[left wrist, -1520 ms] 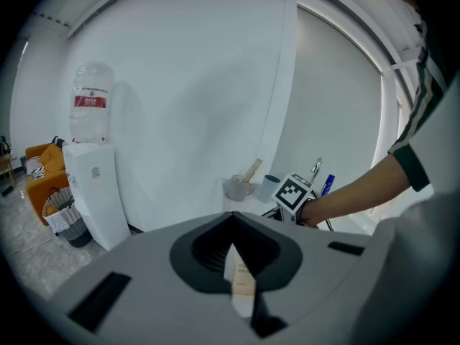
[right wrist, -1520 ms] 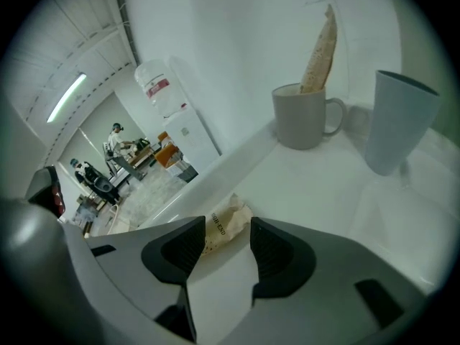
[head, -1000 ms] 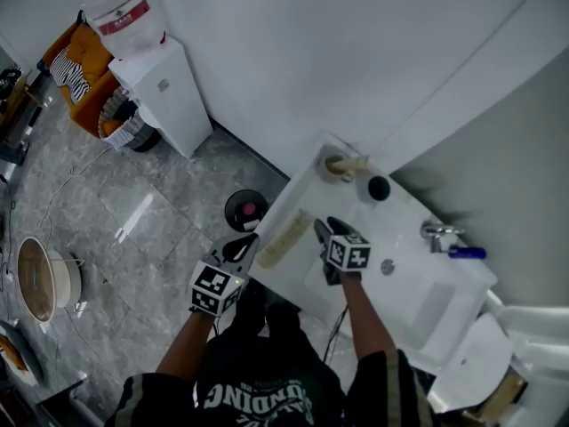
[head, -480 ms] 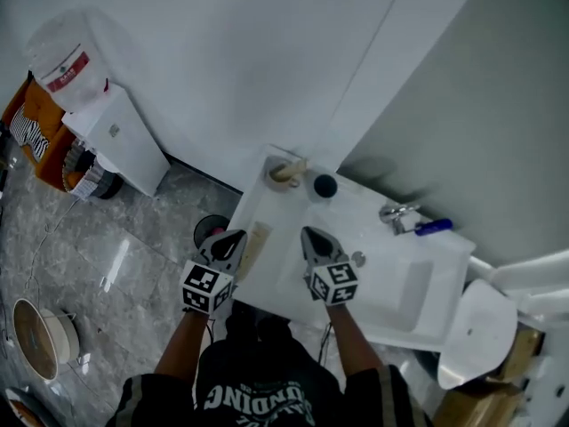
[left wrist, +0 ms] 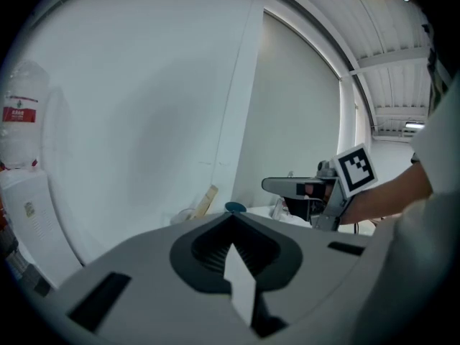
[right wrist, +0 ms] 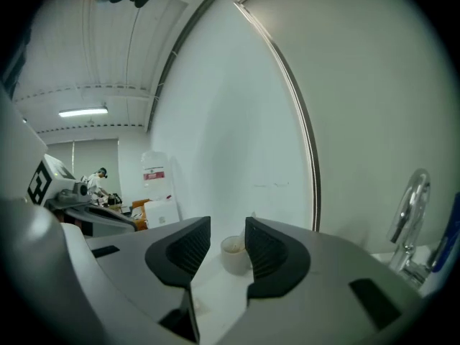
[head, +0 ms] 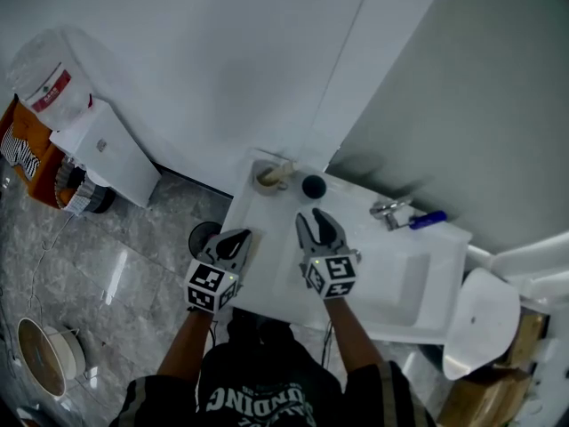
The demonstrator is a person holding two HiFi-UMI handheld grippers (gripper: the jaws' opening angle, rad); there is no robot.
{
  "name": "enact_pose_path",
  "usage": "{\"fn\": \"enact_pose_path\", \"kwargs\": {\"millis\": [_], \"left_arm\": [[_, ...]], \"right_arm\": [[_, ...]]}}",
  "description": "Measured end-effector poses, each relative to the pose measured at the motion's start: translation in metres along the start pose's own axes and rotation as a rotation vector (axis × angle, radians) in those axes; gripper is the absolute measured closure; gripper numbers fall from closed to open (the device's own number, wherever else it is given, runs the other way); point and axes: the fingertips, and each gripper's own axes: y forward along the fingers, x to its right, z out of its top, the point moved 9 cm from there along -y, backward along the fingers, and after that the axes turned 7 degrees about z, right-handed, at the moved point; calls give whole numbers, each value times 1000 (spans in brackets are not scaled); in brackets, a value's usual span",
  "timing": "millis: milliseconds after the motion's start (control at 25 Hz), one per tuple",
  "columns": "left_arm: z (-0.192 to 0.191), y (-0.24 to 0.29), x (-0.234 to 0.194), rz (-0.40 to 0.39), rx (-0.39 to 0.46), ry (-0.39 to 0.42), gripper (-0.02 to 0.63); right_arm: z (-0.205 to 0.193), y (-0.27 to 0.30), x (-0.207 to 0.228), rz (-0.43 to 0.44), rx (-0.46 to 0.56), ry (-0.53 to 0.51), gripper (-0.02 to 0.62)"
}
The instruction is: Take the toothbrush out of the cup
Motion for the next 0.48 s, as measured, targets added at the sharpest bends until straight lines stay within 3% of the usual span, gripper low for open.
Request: {"fn": "enact_pose_path", "kwargs": {"millis": [480], "left_arm": [[-15,-7,-12,42,-17,-25,607]], "right_arm": [[-22,95,32,-49,-159,138,460]]}}
